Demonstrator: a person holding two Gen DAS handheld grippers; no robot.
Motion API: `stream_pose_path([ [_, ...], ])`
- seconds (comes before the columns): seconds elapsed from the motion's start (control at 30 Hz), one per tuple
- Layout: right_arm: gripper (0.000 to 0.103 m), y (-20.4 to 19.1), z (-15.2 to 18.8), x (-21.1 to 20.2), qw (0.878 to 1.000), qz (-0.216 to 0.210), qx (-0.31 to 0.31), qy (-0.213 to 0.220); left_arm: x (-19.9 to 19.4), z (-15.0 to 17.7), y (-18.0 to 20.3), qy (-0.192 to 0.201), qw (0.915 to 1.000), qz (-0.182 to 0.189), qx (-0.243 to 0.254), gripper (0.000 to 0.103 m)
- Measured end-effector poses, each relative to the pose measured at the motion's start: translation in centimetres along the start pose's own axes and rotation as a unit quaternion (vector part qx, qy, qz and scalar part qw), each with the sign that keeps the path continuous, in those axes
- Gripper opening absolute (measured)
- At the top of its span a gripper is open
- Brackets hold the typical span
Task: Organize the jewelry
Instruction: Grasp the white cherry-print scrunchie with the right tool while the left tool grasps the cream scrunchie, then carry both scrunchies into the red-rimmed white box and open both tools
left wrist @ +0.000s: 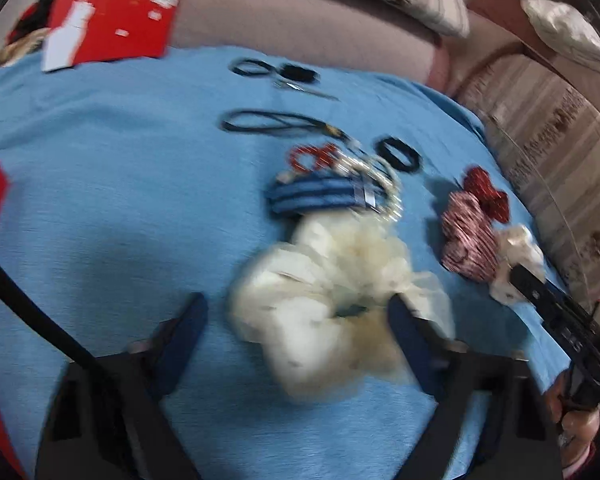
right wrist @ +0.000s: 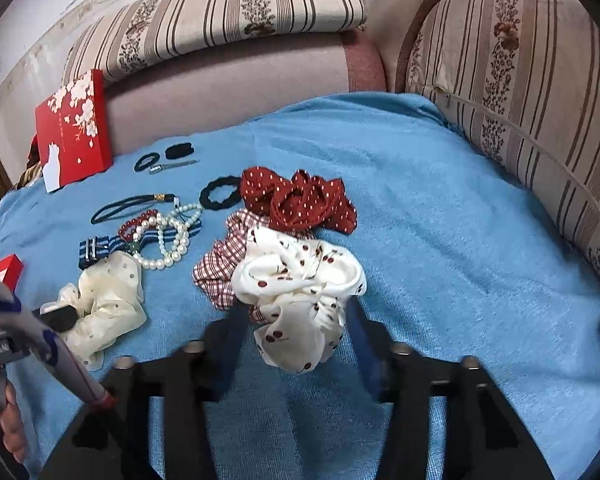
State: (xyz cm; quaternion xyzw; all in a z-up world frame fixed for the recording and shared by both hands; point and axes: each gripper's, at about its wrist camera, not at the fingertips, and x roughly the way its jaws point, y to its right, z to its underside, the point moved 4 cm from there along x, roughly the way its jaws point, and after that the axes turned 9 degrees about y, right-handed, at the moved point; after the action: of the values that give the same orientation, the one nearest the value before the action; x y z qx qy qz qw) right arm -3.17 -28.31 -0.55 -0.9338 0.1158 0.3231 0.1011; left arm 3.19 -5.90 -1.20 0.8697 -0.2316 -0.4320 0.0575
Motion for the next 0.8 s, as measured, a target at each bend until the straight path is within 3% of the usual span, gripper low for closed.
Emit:
stream_pose_path([
  [0.03,0.027,0.1,0.1,0.1,1.000,-0.003,0.002,-0.004,0.4,0.3,0.3,-0.010,0.9999,-0.001,0.008,0.031],
  [0.07,0.024,0.1,0.1,0.1,1.000,-0.004,0.004,-0.005,0.5,0.6,0.6,-0.015,0.9996,-0.012,0.020,0.020],
  [0.13,0.015,0.2,0.1,-0.1,1.000,-0.001,0.003,0.000,-0.1,0.5,1.0,-0.007,0.9996,-0.016,0.023,0.018],
  [0.23,0.011,0.3,0.0,-0.4,1.000,0.002,0.004,0.006,-1.9,-0.2,1.1,0.015,0.9997,-0.013,0.014,0.018],
  [0.43,0.010,-0.2,-0.1,-2.8,0.999,0.007,-0.008,0.040,-7.8,-2.0,-0.1,0.075,0.9972,-0.004,-0.002,0.016],
  [0.53,0.009,-1.0,-0.6,-5.1,0.998,0.008,-0.018,0.063,-11.3,-3.3,-2.8,0.113,0.9932,-0.016,-0.022,0.016],
  [0.6,0.009,-2.0,-1.2,-6.9,0.997,-0.009,-0.014,0.072,-12.6,-3.9,-4.9,0.128,0.9905,-0.026,-0.042,0.016],
  [0.8,0.009,-9.5,-3.4,-9.2,0.989,-0.144,-0.014,0.036,-16.0,-4.8,-13.6,0.147,0.9779,-0.096,-0.113,0.016],
])
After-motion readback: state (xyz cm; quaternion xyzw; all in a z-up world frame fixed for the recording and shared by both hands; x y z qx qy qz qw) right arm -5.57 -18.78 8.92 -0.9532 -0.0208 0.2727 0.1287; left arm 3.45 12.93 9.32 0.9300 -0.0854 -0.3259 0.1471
